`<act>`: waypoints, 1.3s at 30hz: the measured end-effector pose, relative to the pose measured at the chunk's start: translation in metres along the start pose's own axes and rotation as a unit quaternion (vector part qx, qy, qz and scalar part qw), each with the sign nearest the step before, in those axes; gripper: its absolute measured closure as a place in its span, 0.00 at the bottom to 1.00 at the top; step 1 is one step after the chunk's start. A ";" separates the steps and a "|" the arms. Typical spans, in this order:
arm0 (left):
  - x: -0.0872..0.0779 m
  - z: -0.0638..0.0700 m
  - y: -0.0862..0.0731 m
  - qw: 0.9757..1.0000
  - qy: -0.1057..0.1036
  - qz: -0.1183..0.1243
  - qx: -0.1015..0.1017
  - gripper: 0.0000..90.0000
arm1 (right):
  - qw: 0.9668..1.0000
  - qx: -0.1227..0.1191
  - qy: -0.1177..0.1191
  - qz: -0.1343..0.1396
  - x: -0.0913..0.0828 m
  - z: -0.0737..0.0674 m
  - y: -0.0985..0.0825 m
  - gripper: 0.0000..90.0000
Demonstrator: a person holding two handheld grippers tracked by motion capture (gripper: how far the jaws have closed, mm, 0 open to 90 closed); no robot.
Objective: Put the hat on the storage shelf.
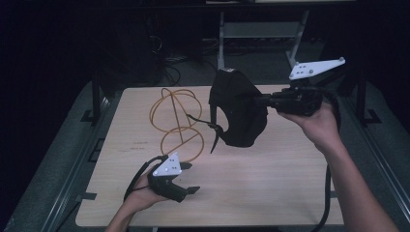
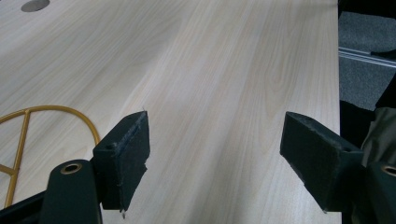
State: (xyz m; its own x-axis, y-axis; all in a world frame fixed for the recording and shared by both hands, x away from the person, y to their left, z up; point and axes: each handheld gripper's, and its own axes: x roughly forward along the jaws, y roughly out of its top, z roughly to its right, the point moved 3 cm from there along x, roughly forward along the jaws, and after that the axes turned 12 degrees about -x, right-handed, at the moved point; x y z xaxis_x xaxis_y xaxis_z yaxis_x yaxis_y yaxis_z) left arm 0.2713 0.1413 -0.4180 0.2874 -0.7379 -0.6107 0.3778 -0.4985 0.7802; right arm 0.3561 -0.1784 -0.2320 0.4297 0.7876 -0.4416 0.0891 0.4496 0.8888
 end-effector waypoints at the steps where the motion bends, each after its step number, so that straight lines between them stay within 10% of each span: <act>1: 0.000 0.000 0.000 1.000 0.000 0.000 0.000 0.27 | 1.000 -0.001 0.001 0.001 0.001 0.000 0.002 0.97; 39: 0.012 0.004 0.000 1.000 -0.010 -0.011 0.015 0.27 | 0.996 -0.040 0.079 -0.010 0.106 0.000 0.100 0.97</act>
State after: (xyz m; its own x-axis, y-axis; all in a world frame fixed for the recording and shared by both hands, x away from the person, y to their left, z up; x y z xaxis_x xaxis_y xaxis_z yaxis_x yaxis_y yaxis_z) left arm 0.2715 0.1304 -0.4250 0.2605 -0.7355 -0.6254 0.3574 -0.5283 0.7702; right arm 0.4103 -0.0503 -0.1899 0.2810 0.8321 -0.4782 0.0215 0.4927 0.8700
